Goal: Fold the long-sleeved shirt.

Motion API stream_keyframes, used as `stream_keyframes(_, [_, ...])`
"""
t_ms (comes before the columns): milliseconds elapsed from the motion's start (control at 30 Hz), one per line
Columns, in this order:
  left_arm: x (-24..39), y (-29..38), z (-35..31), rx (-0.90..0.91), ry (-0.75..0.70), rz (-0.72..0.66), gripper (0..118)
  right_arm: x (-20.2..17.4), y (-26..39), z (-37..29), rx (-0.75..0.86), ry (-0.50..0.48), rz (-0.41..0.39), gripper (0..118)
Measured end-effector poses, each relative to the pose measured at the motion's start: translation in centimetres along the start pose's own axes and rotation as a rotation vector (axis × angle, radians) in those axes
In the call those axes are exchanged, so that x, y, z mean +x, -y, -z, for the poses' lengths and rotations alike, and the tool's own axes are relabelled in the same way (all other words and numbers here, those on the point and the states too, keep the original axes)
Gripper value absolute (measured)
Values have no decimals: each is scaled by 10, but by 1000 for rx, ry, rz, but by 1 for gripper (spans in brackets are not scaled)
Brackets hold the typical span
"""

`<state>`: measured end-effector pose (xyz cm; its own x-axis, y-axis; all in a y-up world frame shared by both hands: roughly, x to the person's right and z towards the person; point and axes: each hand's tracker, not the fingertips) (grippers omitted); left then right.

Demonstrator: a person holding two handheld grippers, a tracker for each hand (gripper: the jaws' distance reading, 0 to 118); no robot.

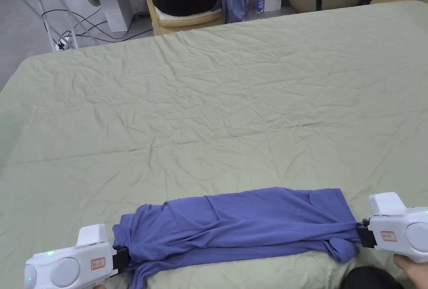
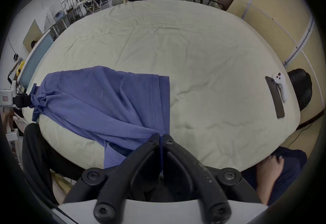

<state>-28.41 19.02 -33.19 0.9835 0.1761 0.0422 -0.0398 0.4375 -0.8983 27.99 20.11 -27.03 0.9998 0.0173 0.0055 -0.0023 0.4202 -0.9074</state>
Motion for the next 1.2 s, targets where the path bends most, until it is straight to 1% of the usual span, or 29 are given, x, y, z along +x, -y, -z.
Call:
stream_keyframes(67, [-2,-1,4,-8,-3,-10,4,-2,0,2,-10,7,-9,4])
stream_keyframes(133, [-2,1,6,-12,-22,1,4,-4,1,4,-24,33,-39,4])
stream_keyframes(200, [-4,2,9,-20,-36,21,5,-3,2,4,-36,27,-32,4])
stream_keyframes(233, [-3,2,11,-25,-40,31,15,-1,3,4,-41,3,-9,5])
stream_keyframes(267, [0,3,11,-23,-45,45,29,0,2,4,-49,-11,8,9])
stream_keyframes(300, [3,3,12,-18,-59,60,49,0,1,4,-57,-23,10,21])
stream_keyframes(333, [5,5,13,-9,-93,77,49,0,-1,3,-53,-22,1,21])
stream_keyframes(367, [6,6,12,-6,-129,83,55,-2,-1,0,-33,-17,-9,28])
stream_keyframes(400, [8,9,9,7,-141,84,63,-4,-1,-5,-13,7,-26,41])
stream_keyframes(433, [8,10,4,30,-136,80,66,-6,-1,-11,7,10,-32,58])
stream_keyframes(567, [7,15,-31,144,-77,-7,66,-11,-9,-45,123,-36,-3,58])
stream_keyframes(700, [19,19,-70,240,-55,-24,66,-33,-20,-91,261,-37,-32,58])
stream_keyframes(800, [34,20,-101,331,-49,-42,66,-57,-27,-122,365,-52,-43,58])
stream_keyframes(833, [38,20,-109,357,-36,-49,66,-65,-29,-130,395,-58,-45,56])
stream_keyframes(900, [47,19,-124,385,-15,-54,63,-79,-30,-142,452,-73,-51,52])
stream_keyframes(933, [50,19,-133,406,-10,-49,56,-87,-30,-148,477,-71,-53,47])
stream_keyframes(967, [54,20,-139,422,-9,-43,47,-93,-29,-152,493,-68,-47,41])
stream_keyframes(1000, [59,20,-144,436,-11,-31,35,-98,-29,-156,520,-61,-42,36])
stream_keyframes(1033, [63,21,-149,447,-12,-20,19,-104,-28,-159,534,-59,-37,25])
stream_keyframes(1100, [70,22,-156,470,-31,1,5,-110,-24,-163,543,-77,-28,8])
stream_keyframes(1133, [73,23,-159,475,-29,18,1,-111,-22,-161,550,-104,-17,1])
stream_keyframes(1200, [75,23,-164,466,36,42,0,-113,-18,-161,545,-131,-10,1])
